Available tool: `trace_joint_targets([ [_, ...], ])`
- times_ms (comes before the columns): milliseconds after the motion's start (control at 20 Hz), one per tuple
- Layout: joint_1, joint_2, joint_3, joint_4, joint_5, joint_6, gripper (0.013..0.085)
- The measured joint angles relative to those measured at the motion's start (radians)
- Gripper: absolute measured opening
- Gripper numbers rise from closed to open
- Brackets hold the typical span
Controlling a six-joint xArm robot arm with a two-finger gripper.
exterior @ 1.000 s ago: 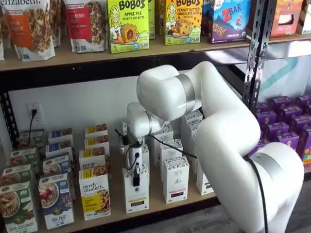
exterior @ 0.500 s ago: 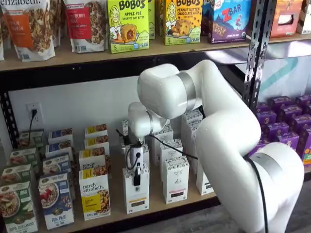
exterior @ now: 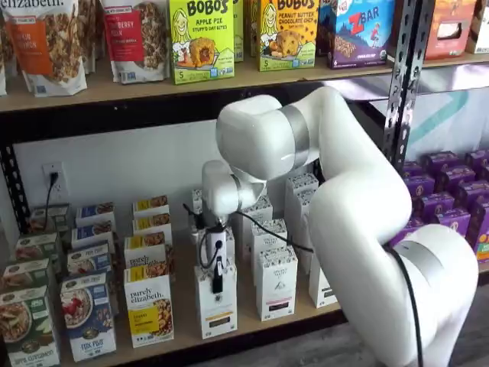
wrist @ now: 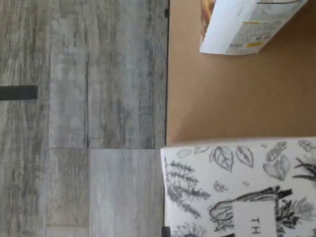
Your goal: Pick up the white box with a yellow strip in the middle, on the bottom shelf, the fourth box from the left
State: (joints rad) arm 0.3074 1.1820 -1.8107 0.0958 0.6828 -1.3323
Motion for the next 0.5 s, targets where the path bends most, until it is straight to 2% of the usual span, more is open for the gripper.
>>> trace_joint_targets([
  [500,0.017,-0.106,0.157,-0.001,-0.04,0.015,0.049],
])
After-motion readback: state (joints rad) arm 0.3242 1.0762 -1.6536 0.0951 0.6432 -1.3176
